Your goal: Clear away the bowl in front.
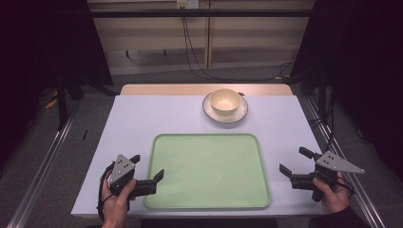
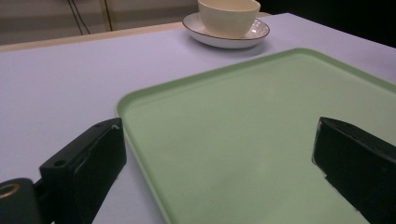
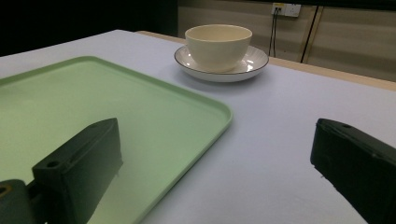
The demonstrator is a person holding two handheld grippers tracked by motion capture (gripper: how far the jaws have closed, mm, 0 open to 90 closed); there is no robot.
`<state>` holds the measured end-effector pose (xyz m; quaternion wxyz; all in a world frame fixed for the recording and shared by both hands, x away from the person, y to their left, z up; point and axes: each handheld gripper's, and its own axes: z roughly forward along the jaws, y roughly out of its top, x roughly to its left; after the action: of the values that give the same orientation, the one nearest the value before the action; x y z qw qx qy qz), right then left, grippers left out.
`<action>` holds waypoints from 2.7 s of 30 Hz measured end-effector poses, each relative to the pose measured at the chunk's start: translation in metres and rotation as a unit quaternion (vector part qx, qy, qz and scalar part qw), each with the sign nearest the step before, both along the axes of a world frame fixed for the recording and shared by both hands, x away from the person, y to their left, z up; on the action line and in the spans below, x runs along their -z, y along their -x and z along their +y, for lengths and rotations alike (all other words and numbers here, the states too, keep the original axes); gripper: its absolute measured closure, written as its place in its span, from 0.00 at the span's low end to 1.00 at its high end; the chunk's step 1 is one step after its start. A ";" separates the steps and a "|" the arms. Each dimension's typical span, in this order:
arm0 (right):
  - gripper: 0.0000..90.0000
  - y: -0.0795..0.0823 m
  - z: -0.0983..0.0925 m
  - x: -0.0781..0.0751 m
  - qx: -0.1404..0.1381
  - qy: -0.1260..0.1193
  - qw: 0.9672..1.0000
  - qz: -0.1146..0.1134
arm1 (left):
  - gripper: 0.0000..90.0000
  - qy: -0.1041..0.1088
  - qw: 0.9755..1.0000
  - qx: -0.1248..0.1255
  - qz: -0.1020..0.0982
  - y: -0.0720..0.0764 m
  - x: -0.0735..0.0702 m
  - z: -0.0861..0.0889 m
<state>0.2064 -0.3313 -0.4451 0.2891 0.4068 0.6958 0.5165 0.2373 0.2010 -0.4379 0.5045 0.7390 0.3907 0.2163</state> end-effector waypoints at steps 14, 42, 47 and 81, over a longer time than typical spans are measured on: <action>0.02 0.000 0.001 0.001 -0.001 0.010 1.000 0.002 | 0.04 -0.004 0.999 0.047 0.006 -0.016 -0.004 -0.040; 0.02 -0.001 0.001 0.001 -0.005 0.010 1.000 0.007 | 0.04 -0.013 0.996 0.087 -0.008 -0.085 -0.031 -0.085; 0.02 -0.001 0.000 0.001 -0.006 0.010 1.000 0.002 | 0.04 -0.017 0.996 0.088 -0.003 -0.101 -0.025 -0.094; 0.02 0.000 -0.002 0.002 -0.011 -0.001 1.000 0.004 | 0.06 -0.029 0.994 0.101 0.005 -0.195 -0.041 -0.163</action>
<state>0.2063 -0.3334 -0.4468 0.2802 0.4011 0.7013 0.5184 0.4321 0.0379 -0.3967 0.5000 0.7903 0.3100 0.1715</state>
